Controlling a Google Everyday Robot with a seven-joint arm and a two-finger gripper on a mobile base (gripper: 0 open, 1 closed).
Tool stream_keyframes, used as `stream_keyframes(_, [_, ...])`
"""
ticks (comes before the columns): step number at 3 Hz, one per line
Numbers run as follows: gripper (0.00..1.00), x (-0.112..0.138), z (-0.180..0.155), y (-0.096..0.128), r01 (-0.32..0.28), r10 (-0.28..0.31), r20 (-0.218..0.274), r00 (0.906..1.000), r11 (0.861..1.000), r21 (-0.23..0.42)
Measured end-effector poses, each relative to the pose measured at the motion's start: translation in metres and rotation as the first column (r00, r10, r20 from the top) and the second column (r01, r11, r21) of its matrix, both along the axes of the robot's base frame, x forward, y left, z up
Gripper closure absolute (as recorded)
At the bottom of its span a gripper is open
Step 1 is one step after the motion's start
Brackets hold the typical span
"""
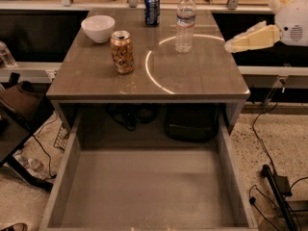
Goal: Place water bottle into top drawer
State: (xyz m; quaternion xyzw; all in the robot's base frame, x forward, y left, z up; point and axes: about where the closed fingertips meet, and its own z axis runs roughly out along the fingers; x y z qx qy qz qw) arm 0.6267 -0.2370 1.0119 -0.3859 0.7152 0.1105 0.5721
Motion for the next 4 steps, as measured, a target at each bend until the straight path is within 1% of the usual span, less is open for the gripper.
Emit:
stream_keyframes(1, [0.0, 0.033, -0.007, 0.013, 0.007, -0.006, -0.013, 0.9999, 0.997, 0.074])
stream_keyframes(2, [0.0, 0.073, -0.017, 0.022, 0.024, -0.022, -0.015, 0.9996, 0.988, 0.151])
stream_keyframes(3, [0.0, 0.122, -0.039, 0.028, 0.049, -0.05, -0.005, 0.9987, 0.971, 0.234])
stream_keyframes(4, [0.0, 0.147, -0.052, 0.033, 0.055, -0.059, 0.007, 0.9982, 0.956, 0.288])
